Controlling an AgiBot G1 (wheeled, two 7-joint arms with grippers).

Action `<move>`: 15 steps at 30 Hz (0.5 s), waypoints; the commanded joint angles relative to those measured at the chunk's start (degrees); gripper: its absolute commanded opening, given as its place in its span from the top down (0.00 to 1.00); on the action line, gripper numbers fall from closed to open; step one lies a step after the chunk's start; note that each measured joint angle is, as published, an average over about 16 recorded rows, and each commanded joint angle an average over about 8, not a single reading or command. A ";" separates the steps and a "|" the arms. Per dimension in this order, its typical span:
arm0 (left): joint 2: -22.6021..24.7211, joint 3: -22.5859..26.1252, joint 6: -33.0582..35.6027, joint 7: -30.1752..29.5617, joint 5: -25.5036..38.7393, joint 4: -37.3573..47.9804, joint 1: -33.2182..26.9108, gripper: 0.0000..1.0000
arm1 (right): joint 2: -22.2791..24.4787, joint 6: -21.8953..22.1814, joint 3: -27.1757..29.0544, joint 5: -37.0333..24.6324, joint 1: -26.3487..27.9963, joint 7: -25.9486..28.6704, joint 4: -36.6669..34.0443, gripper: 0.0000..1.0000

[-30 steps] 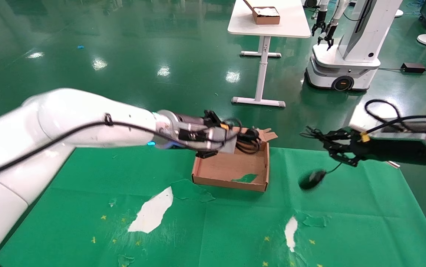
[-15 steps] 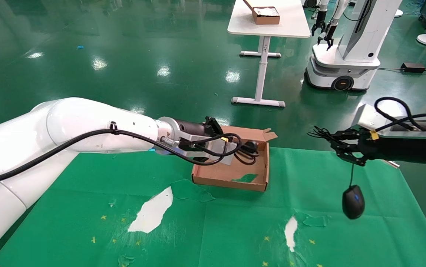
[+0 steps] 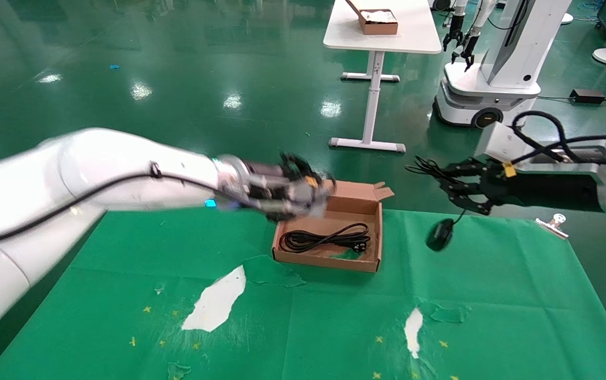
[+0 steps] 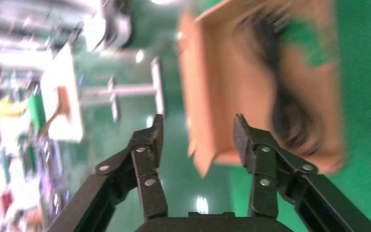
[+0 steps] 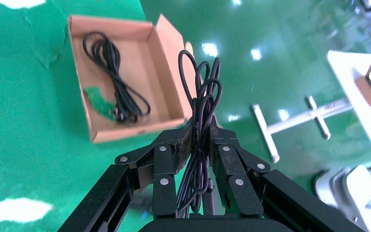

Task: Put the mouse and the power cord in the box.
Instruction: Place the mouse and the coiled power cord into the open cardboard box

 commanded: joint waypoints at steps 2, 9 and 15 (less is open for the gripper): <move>-0.03 0.82 -1.84 -1.54 -0.32 3.05 -1.39 0.00 | -1.06 0.30 0.25 0.55 0.29 -0.38 0.89 1.00; -0.62 5.19 0.00 -7.34 4.77 12.32 -7.24 0.00 | -5.54 1.90 0.25 1.49 -0.30 -1.20 2.81 1.00; -0.92 7.59 3.19 -14.14 7.82 15.09 -9.71 0.00 | -11.32 5.72 -0.62 0.71 -1.33 0.20 3.11 1.00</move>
